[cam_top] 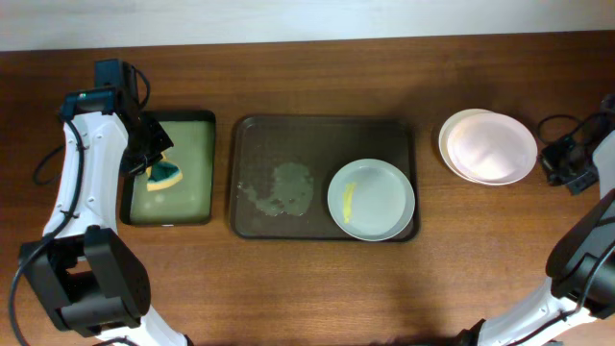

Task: Clean dirty plates on tray and stack at the side
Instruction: 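Move the right gripper to grasp the rim of the grey-blue plate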

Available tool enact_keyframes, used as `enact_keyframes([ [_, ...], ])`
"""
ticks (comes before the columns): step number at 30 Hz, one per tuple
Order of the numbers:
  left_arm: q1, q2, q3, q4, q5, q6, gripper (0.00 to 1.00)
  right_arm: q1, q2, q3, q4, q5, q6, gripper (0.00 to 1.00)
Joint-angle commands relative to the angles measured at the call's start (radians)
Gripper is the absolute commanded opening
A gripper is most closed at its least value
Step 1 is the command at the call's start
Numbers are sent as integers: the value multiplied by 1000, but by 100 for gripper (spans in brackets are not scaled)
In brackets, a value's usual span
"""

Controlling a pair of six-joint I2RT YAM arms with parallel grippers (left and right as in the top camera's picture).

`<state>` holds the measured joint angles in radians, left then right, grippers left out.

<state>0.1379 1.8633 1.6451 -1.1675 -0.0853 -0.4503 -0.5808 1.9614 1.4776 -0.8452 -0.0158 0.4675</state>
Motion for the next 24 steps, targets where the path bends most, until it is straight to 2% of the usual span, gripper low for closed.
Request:
enact_keyframes([
  [1,3,-10,-8,1,3,-8,0,29,23,-28,19,-38,12,4],
  [5,3,-10,-8,1,3,-4,0,94,27,-28,58,-111,-87,4],
  [10,3,-10,-8,0,3,-4,0,135,24,-24,12,-137,-94,4],
  [12,3,-10,-8,0,3,-4,0,135,5,-19,-25,-211,-116,4],
  [15,3,-10,-8,1,3,-4,0,142,-70,-19,-88,-482,-296,4],
  [17,2,-10,-8,1,3,-4,0,175,-117,-19,-196,-655,-469,4],
  [18,3,-10,-8,1,3,-4,0,209,-129,-19,-264,-665,-555,6],
  [19,2,-10,-8,1,3,-4,0,257,-130,-19,-327,-647,-632,16],
  [20,2,-10,-8,2,3,-5,0,306,-125,-26,-365,-610,-651,22],
  [21,2,-10,-8,2,3,-5,0,366,-124,-43,-370,-570,-642,24],
  [22,2,-10,-8,1,4,-5,0,453,-124,-81,-333,-488,-568,28],
  [23,2,-10,-8,-1,3,-4,0,508,-124,-110,-287,-409,-509,35],
  [24,2,-10,-8,-3,3,-4,0,549,-124,-131,-245,-343,-483,48],
])
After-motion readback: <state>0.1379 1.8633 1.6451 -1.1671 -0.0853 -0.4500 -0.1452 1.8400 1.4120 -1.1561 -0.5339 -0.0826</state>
